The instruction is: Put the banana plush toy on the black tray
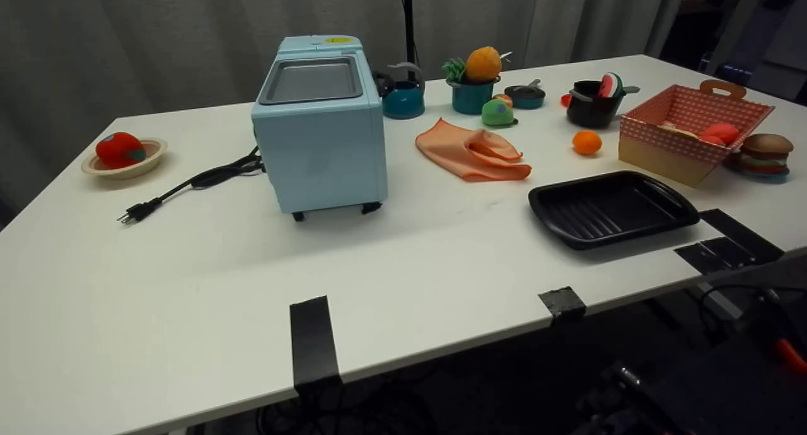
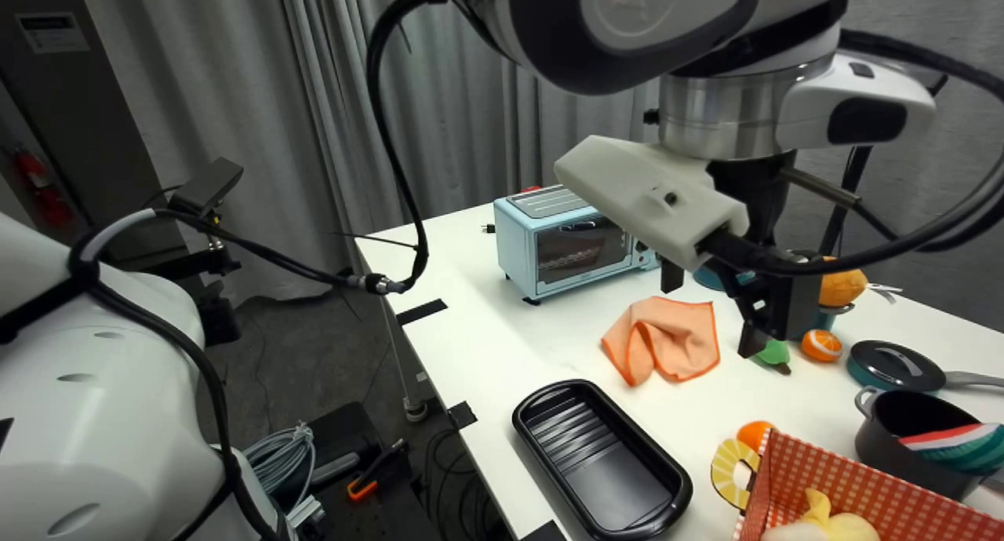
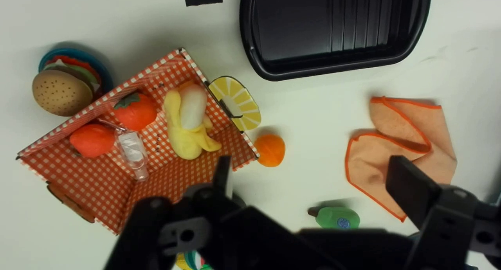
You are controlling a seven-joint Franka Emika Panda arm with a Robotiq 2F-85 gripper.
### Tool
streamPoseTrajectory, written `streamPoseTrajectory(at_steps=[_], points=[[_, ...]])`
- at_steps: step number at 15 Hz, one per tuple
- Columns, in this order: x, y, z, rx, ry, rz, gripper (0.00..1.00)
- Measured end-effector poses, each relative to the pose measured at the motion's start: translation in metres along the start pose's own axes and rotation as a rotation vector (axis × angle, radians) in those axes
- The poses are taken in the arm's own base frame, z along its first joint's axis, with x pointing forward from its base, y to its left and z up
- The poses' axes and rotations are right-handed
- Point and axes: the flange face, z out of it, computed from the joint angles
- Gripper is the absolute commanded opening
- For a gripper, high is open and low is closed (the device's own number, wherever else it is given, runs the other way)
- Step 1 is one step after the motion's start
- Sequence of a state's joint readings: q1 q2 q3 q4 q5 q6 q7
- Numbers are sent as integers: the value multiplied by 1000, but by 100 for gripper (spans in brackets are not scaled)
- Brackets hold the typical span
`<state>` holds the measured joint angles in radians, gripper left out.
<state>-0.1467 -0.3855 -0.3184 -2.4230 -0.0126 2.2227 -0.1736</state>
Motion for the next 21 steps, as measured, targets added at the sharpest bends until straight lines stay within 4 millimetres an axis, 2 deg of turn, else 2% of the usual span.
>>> streamPoseTrajectory(at_steps=[7,11,16,19,21], points=[[70,19,40,-83,-51,16,100],[100,48,67,-130,-86,53,100],[117,101,103,-179,-134,125,100],[116,128,129,-197,-175,154,100],[113,137,148,-201,-205,162,100]])
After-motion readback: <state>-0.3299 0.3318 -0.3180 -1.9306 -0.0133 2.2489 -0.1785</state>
